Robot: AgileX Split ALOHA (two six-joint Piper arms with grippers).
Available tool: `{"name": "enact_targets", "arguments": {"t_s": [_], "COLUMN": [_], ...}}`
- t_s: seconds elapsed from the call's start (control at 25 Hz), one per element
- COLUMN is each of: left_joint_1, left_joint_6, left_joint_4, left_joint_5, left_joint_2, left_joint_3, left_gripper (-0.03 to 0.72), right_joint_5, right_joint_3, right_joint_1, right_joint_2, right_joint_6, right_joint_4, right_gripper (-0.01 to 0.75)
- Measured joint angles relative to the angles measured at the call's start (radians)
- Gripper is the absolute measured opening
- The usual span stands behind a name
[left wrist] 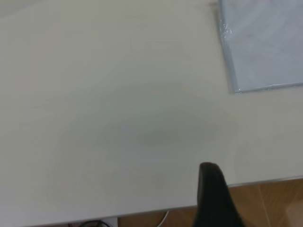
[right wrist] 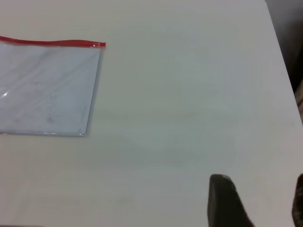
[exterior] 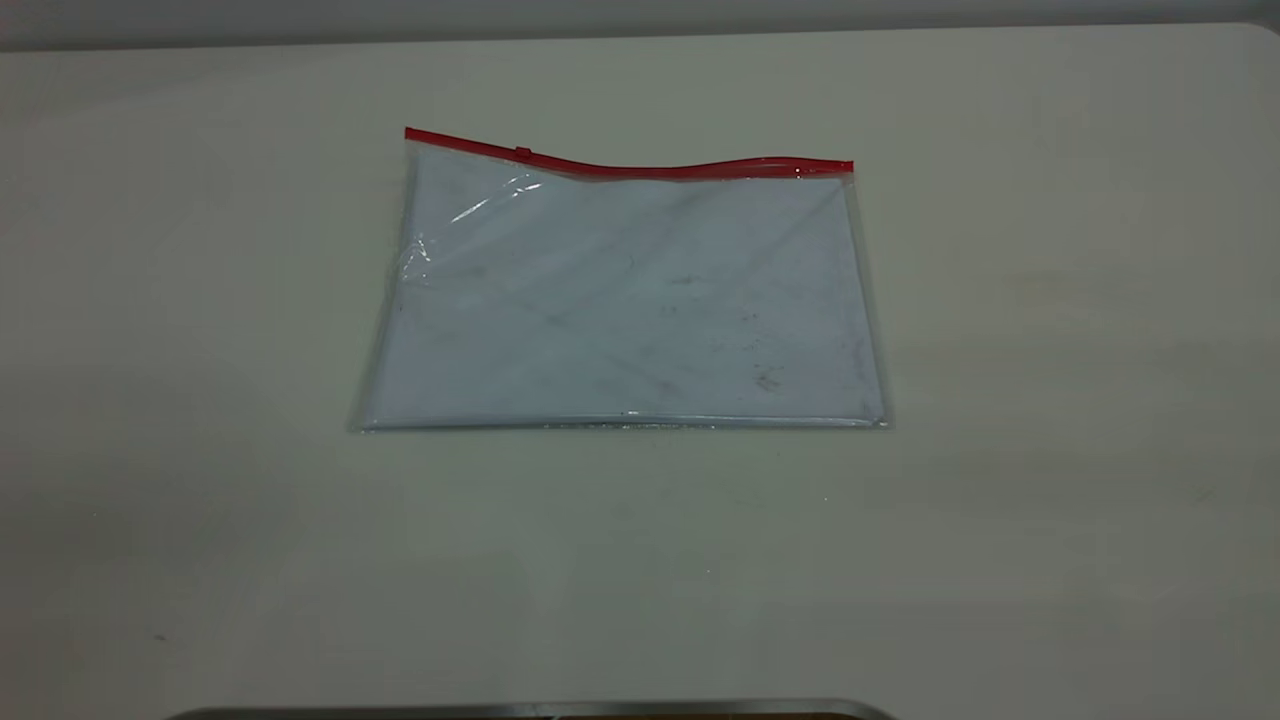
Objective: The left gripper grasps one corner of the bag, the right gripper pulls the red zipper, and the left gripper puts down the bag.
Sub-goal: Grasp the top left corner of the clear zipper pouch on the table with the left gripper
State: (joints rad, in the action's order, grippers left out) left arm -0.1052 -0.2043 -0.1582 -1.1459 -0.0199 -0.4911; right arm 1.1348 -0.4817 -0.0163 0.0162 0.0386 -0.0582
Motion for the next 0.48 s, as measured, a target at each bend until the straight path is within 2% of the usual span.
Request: {"name": "enact_targets", "arguments": {"t_s": [0.24,0.36,0.48], "left_joint_1": [0.000,0.000,0.000], "left_joint_6": [0.009,0.032,0.035], "left_joint_4": [0.006,0.005,0.002], "left_joint_5": [0.011,0.079,0.192], "left_joint_2": [0.033,0.156,0.340], "left_joint_3": [-0.005,-0.023,-0.048], "left_gripper": [0.519,0.519,0.519], "right_joint_5": [-0.032,-0.130,-0.247], "right_joint_3": [-0.005,-0.011,-0.011], "right_joint_1": [0.000,0.000,0.000], "right_joint_2": [-0.024,-0.135,-0.308], "right_joint_6": [0.031,0.104,0.201], "right_joint_4": [-0.052,-0.152,-0.202], "right_gripper": [0.383,0.383,0.401]}}
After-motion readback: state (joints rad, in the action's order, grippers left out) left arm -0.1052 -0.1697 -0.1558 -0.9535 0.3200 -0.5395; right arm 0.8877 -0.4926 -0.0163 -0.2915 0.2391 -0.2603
